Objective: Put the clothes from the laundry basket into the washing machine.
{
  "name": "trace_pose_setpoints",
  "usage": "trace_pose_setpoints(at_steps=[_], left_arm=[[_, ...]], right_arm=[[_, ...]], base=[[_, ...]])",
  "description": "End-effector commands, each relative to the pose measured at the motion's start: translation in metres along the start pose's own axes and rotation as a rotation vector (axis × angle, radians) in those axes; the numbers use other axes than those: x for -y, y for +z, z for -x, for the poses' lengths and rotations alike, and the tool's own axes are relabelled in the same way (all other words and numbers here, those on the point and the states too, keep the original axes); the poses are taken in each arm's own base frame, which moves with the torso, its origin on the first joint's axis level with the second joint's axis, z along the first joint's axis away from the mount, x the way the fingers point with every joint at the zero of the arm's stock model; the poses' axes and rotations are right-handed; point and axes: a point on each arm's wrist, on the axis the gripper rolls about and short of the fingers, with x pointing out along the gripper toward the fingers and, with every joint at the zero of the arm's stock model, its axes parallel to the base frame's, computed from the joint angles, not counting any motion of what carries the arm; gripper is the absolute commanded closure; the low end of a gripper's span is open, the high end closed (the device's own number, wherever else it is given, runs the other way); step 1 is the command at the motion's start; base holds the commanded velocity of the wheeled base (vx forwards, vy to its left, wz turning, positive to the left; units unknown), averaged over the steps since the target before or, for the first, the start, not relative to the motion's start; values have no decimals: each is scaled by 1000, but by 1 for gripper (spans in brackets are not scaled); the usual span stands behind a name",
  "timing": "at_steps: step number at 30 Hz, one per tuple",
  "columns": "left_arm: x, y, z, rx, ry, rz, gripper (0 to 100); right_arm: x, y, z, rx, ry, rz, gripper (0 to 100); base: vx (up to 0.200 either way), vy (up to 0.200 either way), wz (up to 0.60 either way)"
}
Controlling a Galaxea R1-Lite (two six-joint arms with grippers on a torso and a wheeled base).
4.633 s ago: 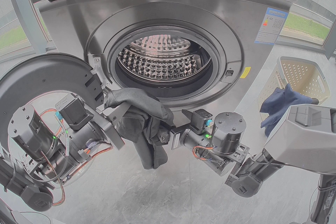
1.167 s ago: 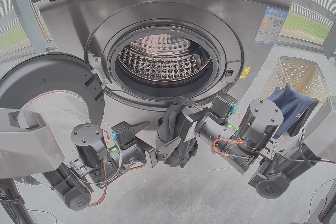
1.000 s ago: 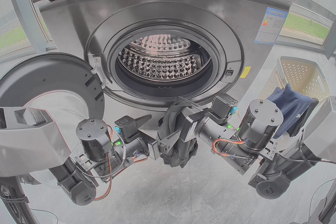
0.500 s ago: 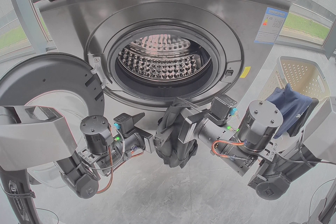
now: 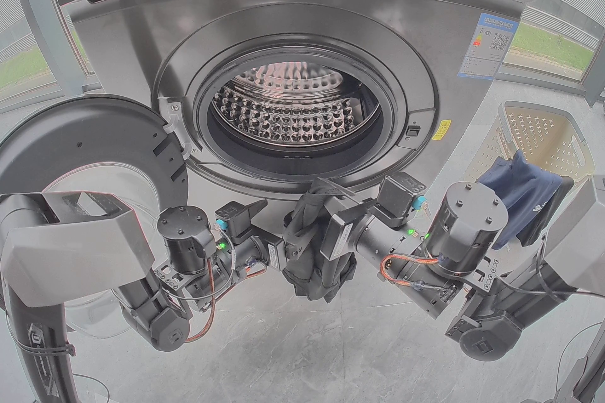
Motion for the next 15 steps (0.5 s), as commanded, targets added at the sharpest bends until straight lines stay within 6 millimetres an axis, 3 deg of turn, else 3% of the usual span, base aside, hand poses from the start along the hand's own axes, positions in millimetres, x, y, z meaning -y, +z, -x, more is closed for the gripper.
trace_pose_setpoints(at_steps=[1, 2, 3, 10, 15], left_arm=[[2, -2, -1, -2, -8, 1, 0], [2, -1, -1, -1, -10, 1, 0], [2, -1, -1, -1, -10, 1, 100], [1, 2, 4, -2, -3, 1, 100], [3, 15, 23, 1, -10, 1, 100]], right_arm=[[0, -2, 0, -8, -3, 0, 100], [0, -2, 0, -8, -3, 0, 100], [0, -3, 0, -9, -3, 1, 100], [1, -5, -1, -15, -5, 2, 100], [2, -9, -3, -22, -8, 4, 100]], base=[[0, 0, 0], [0, 0, 0], [0, 0, 0], [0, 0, 0], [0, 0, 0]])
